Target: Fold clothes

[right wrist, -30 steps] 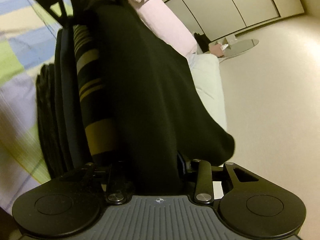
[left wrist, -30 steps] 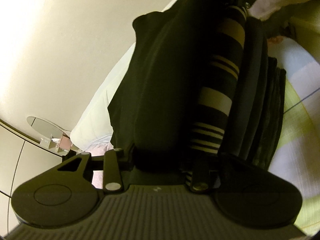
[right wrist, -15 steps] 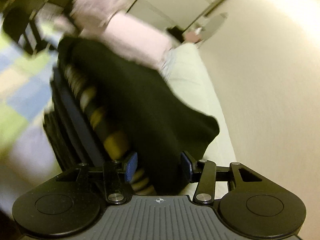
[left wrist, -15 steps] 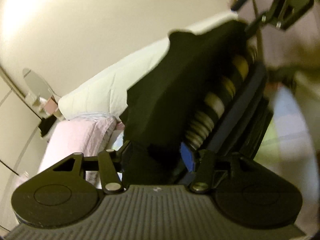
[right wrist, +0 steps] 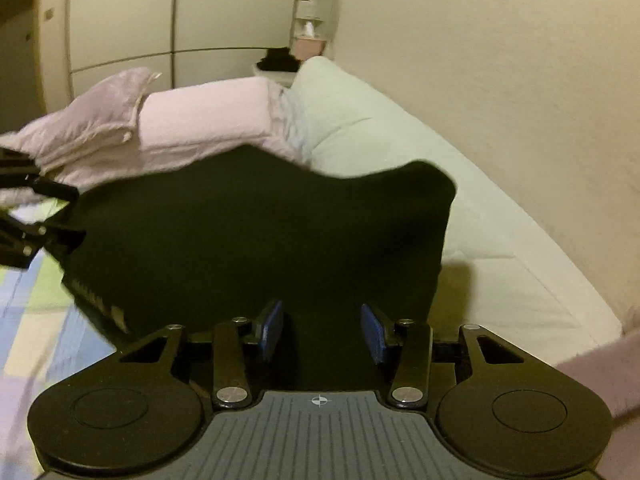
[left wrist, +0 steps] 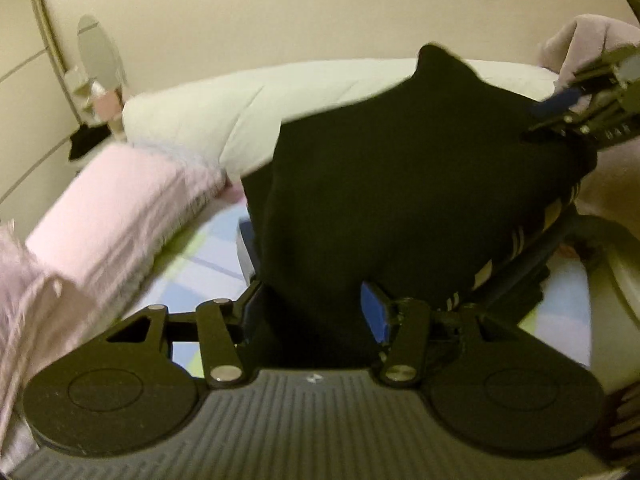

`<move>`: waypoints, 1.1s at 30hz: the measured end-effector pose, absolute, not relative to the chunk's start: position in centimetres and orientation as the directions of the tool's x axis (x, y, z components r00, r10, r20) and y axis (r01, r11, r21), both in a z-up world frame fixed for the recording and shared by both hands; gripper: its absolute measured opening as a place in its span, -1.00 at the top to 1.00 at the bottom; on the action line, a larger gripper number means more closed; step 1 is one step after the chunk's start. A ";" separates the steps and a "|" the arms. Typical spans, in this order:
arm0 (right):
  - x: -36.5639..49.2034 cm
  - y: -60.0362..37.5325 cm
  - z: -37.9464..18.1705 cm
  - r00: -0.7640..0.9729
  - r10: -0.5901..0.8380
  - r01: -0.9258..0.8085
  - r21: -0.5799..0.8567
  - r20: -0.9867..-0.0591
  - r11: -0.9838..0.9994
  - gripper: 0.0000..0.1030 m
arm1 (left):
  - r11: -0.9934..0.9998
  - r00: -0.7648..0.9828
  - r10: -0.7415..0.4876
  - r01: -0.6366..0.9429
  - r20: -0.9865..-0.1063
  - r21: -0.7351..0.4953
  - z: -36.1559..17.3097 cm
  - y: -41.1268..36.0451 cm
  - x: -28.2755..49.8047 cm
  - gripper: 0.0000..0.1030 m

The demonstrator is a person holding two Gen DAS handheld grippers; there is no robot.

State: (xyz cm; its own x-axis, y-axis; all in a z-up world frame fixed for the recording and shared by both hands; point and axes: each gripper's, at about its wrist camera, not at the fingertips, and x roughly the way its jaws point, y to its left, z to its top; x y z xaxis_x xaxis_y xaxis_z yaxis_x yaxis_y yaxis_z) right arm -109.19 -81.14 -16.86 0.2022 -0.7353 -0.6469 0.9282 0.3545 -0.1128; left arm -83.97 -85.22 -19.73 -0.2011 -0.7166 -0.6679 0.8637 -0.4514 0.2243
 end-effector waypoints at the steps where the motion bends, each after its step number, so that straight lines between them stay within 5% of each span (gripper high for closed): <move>1: -109.4 -80.3 -17.1 0.207 -0.732 0.928 -0.107 -0.649 0.357 0.10 | -0.450 -0.197 -0.711 0.865 -0.675 0.222 -20.0 -84.5 -83.9 0.06; 14: -110.1 -81.3 -17.2 0.213 -0.751 0.905 -0.163 -0.624 0.392 0.01 | -0.445 -0.167 -0.724 0.854 -0.670 0.268 -19.2 -84.6 -83.8 0.05; 17: -110.2 -80.9 -16.4 0.218 -0.771 0.910 -0.160 -0.598 0.382 -0.29 | -0.421 -0.154 -0.739 0.865 -0.655 0.271 -18.4 -83.6 -83.6 -0.18; 22: -110.3 -77.6 -14.3 0.181 -0.823 0.942 -0.146 -0.539 0.303 -0.39 | -0.379 -0.173 -0.776 0.897 -0.606 0.229 -16.7 -79.9 -82.3 -0.78; 24: -110.4 -75.1 -14.0 0.136 -0.843 0.967 -0.115 -0.521 0.227 -0.69 | -0.357 -0.176 -0.774 0.915 -0.609 0.189 -16.9 -77.9 -81.7 -0.97; 25: -110.3 -73.7 -14.1 0.114 -0.842 0.977 -0.092 -0.527 0.190 -0.82 | -0.354 -0.179 -0.765 0.919 -0.619 0.171 -17.2 -76.8 -81.5 -0.97; 33: -106.7 -63.5 -17.0 -0.014 -0.742 0.996 0.058 -0.671 -0.071 -0.82 | -0.341 -0.245 -0.666 0.940 -0.705 -0.005 -19.1 -68.4 -78.9 -0.97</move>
